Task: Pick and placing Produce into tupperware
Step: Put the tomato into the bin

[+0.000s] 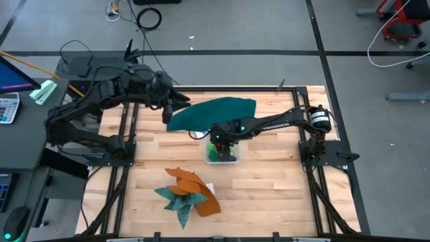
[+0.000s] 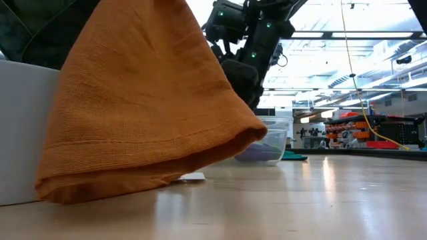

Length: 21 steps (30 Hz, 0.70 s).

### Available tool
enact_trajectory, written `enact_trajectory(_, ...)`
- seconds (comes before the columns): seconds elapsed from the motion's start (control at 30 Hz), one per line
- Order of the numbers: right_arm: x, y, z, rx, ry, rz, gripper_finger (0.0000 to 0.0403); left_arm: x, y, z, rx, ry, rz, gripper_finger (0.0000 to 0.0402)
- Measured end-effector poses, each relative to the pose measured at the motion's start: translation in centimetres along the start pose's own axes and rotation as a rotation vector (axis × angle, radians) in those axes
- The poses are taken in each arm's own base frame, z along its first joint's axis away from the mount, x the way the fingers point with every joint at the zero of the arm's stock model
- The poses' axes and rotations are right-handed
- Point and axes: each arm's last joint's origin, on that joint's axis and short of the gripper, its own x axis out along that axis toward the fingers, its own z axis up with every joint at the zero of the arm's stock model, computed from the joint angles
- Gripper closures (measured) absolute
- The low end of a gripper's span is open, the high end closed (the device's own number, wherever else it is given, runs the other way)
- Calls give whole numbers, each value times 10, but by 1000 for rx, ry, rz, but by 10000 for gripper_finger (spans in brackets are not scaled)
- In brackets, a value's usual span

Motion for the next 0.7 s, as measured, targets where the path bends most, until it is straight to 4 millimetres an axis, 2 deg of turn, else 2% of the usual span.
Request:
enact_trajectory(0.43,1,2,0,0,8,34,172,2,-3,-1,-6,6,-13,283)
enact_trajectory(0.7,-4,8,-3,-16,18,36,113,2,-3,0,-4,-2,-14,288)
